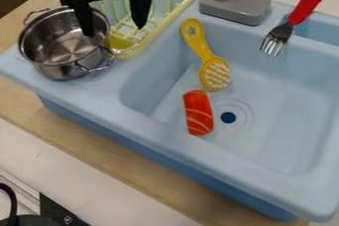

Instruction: Put the silver pot in the yellow basket

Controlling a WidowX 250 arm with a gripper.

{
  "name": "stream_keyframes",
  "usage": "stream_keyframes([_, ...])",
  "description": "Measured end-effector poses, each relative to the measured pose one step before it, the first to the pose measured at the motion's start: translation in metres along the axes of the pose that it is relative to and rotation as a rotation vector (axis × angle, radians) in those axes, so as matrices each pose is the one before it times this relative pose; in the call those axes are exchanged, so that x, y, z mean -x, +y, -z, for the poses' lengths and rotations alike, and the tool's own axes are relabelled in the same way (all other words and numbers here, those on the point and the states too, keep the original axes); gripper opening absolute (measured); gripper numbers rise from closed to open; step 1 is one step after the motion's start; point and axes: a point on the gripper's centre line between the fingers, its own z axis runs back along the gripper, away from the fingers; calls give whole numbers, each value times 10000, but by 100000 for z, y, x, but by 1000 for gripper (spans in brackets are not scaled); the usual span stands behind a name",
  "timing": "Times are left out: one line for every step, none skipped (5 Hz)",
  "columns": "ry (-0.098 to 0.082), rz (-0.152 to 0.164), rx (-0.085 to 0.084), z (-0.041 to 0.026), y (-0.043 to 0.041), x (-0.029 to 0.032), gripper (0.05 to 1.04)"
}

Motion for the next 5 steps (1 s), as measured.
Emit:
stream_keyframes([27, 1, 1, 372, -148, -149, 990])
stream_keyframes([-87, -20, 142, 204, 55, -374, 942])
stream_keyframes([224, 43, -157, 995, 6, -66, 670])
stream_keyframes([103, -25, -25, 671, 242, 50, 378])
stream_keyframes([11, -28, 129, 248, -15, -80, 163])
